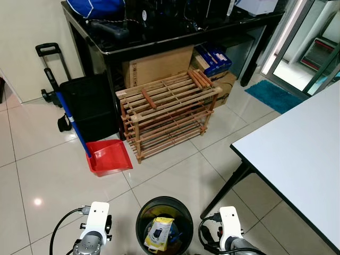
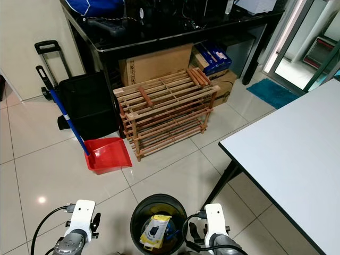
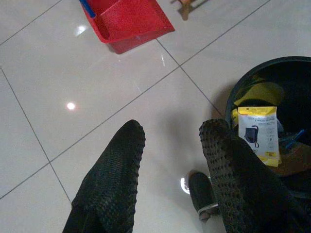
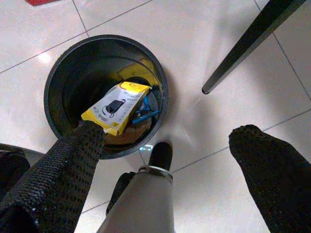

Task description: Picking trash to rubbish bin

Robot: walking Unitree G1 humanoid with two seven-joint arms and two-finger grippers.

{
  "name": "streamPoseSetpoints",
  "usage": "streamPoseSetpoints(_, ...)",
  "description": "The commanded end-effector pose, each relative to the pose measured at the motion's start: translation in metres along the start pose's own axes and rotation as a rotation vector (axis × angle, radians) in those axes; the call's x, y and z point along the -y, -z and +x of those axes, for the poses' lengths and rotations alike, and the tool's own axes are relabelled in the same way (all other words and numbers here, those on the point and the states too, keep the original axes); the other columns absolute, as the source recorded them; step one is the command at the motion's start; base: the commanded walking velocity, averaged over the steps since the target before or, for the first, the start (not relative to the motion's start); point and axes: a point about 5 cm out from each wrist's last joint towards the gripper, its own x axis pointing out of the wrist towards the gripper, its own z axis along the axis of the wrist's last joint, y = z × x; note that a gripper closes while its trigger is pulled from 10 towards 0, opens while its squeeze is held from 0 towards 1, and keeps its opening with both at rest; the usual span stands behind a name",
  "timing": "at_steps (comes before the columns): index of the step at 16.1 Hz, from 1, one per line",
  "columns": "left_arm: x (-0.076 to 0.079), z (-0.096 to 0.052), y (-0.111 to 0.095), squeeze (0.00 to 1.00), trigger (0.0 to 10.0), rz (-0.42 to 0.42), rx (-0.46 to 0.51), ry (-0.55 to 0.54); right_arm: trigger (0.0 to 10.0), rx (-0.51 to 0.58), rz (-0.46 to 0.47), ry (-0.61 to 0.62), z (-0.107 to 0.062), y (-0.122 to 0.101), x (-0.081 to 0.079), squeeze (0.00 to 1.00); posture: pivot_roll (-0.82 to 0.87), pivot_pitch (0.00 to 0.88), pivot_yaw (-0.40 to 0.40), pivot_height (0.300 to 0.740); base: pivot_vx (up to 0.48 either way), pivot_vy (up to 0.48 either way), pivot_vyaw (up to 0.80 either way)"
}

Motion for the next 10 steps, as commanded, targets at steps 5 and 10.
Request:
streamPoseSetpoints(5,0.0001,0.0010,-0.0012,0.00,10.0,-0.014,-0.009,-0.018,10.0,-0.003,0.020,-0.001,0.0009,-0.0022,-0.0003,0.00,-0.01,0.084,-0.064,0.740,0.000,0.000,0.00)
streamPoseSetpoints(10,0.0007,0.0010,-0.0020,0.00,10.0,-0.033,-0.003,-0.024,10.0,-0.006,0.020,0.001,0.0008,-0.0018,0.0006,0.00,-0.01,0.088,-0.066,0.740,0.000,0.000,0.00)
